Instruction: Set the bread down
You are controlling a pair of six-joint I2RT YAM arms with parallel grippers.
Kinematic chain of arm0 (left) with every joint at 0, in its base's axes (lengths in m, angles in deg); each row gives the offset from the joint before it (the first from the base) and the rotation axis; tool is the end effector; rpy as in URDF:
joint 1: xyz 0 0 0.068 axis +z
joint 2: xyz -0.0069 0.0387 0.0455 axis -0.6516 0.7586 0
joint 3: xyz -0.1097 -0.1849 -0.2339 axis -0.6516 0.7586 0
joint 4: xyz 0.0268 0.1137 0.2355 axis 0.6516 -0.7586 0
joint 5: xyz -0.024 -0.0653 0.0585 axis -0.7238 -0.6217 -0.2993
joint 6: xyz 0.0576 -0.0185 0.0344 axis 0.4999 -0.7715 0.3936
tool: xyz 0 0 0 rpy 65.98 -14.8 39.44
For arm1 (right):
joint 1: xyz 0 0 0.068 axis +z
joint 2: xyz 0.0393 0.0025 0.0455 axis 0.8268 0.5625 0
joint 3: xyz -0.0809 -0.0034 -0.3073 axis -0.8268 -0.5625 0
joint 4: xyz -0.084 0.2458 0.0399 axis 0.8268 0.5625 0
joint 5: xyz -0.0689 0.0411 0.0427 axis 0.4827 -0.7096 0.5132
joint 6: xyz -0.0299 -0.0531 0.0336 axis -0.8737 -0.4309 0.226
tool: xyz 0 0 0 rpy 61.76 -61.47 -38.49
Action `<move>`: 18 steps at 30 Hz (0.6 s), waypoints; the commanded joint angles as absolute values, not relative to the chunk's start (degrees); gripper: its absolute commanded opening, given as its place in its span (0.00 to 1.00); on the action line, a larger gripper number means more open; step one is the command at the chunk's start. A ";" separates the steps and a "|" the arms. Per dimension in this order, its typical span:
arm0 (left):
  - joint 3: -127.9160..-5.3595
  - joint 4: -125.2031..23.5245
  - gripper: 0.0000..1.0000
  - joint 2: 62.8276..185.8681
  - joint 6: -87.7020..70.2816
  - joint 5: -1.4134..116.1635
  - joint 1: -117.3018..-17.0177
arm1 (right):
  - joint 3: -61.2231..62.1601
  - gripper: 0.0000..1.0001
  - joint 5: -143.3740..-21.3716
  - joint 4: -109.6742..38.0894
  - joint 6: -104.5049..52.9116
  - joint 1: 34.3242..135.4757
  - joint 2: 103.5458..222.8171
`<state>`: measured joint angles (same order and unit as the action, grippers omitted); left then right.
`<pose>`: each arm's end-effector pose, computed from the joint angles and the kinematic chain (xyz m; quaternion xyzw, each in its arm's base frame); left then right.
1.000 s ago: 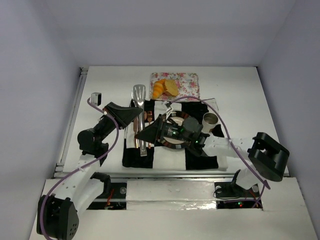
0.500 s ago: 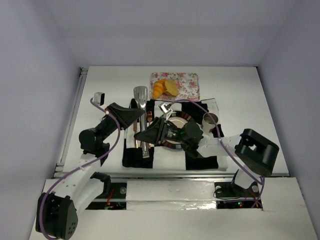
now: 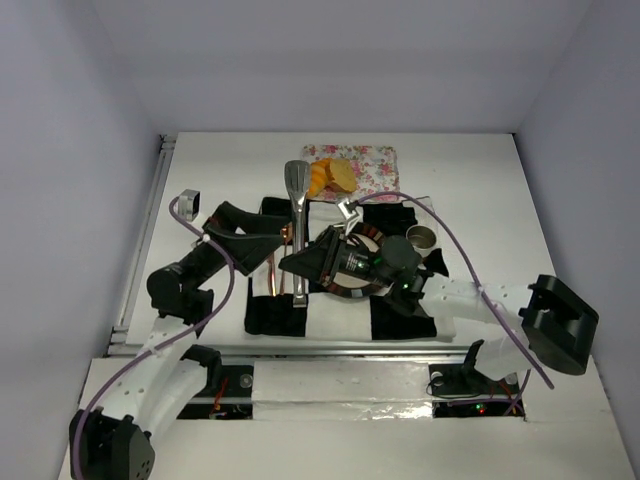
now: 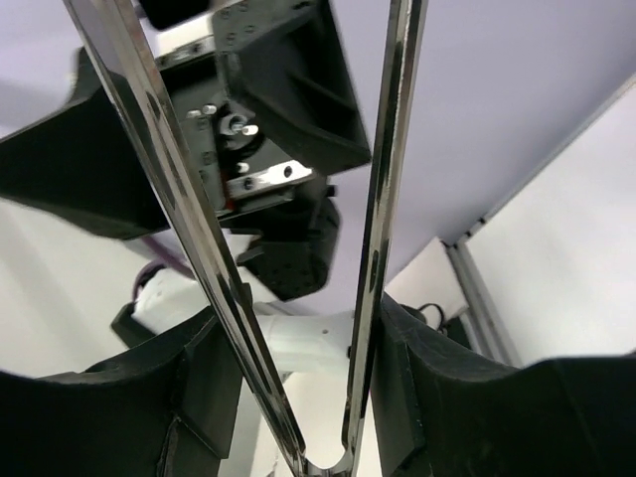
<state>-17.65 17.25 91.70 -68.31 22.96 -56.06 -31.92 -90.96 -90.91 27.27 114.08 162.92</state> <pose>0.1036 -0.0684 0.3873 0.1560 0.4377 -0.6906 0.5543 0.1573 0.2851 0.3545 -0.1053 0.5907 0.7258 0.3365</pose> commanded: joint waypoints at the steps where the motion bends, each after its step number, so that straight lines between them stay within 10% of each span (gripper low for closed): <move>1: -22.23 13.35 0.79 88.77 -61.41 21.08 -56.30 | -28.94 0.52 -87.83 -82.38 23.38 113.79 160.50; 18: -34.46 -48.80 0.75 77.16 -26.68 40.14 -56.30 | -23.14 0.48 -78.69 -38.43 9.07 105.88 147.58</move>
<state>-33.06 -39.93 78.94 -33.75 35.07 -56.06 -27.68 -81.37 -46.76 14.52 108.04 148.73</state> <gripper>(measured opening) 0.758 0.485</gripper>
